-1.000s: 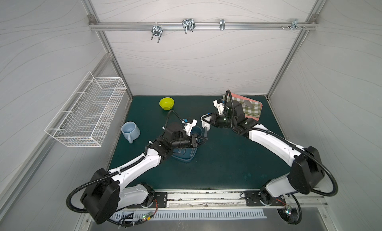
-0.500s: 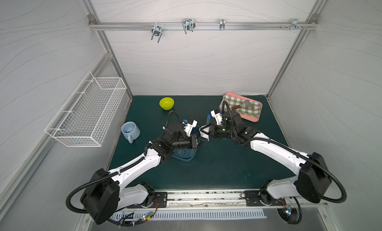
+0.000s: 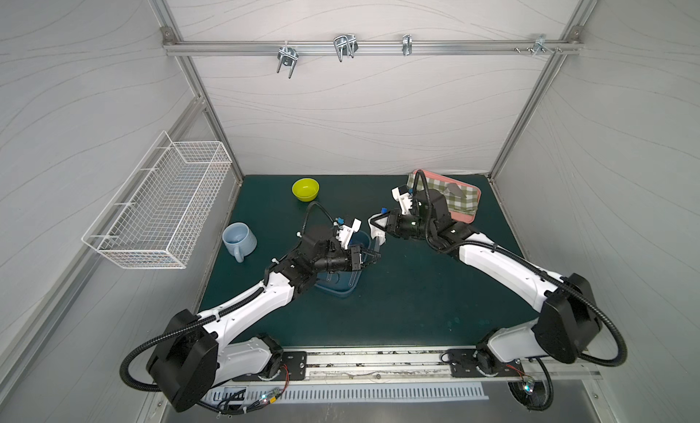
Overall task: Wipe the exteriors of test tubes
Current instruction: Wipe the dirt from the test tube.
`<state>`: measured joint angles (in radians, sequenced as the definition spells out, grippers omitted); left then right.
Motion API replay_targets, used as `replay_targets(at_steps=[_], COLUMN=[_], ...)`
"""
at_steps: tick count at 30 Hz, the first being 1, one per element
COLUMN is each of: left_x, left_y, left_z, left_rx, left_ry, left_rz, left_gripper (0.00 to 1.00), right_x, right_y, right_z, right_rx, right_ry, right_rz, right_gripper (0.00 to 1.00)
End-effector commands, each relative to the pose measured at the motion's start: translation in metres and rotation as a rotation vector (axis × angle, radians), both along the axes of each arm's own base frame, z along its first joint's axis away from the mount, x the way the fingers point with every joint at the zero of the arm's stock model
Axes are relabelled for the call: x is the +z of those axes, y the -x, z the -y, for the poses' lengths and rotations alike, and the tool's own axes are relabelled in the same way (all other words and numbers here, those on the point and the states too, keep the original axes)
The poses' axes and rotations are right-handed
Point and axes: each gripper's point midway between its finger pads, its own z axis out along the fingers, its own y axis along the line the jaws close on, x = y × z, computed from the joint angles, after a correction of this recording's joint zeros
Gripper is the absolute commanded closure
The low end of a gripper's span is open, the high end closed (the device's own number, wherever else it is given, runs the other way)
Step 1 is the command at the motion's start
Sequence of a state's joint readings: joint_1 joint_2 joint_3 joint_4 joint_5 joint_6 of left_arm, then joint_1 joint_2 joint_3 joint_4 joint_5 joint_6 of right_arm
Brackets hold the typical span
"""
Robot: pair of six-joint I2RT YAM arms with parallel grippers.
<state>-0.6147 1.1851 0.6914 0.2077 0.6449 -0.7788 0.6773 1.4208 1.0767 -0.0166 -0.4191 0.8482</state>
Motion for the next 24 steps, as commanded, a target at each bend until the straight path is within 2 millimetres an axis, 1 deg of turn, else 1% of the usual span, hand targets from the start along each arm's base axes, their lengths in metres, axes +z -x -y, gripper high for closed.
replay_targets(at_steps=[1,4,6,8,12,13,16,18,20,24], left_x=[0.025,0.024,0.023,0.022,0.019,0.019,0.02,0.022,0.022,0.022], left_y=[-0.008,-0.009,-0.008,-0.008,-0.009,-0.01,-0.011,-0.011,-0.012,-0.013], left_z=[-0.001,-0.001,0.0,0.0,0.0,0.001,0.004,0.005,0.005,0.005], left_rx=[0.022,0.022,0.017,0.013,0.017,0.016,0.004,-0.001,0.004,0.007], left_ry=[0.046,0.044,0.043,0.042,0.045,0.048,0.055,0.058,0.057,0.055], left_rz=[0.072,0.067,0.066,0.063,0.056,0.055,0.047,0.05,0.053,0.055], left_gripper=[0.95,0.95,0.95,0.95,0.95,0.95,0.95,0.95,0.95,0.95], right_x=[-0.007,-0.014,-0.015,-0.009,0.009,0.01,0.013,0.013,0.009,-0.008], right_y=[0.025,0.036,0.031,0.02,-0.015,-0.024,-0.034,-0.032,-0.026,0.005], right_z=[-0.003,-0.005,-0.002,0.001,0.004,0.005,0.006,0.006,0.007,0.005], right_rx=[0.014,0.021,0.005,-0.008,-0.023,-0.028,-0.026,-0.022,-0.021,0.003], right_ry=[0.01,0.021,0.034,0.033,0.012,0.007,0.002,-0.001,0.0,0.029], right_rz=[-0.021,-0.028,-0.016,0.002,0.058,0.069,0.078,0.076,0.065,0.032], right_gripper=[0.79,0.79,0.8,0.79,0.79,0.8,0.8,0.8,0.8,0.8])
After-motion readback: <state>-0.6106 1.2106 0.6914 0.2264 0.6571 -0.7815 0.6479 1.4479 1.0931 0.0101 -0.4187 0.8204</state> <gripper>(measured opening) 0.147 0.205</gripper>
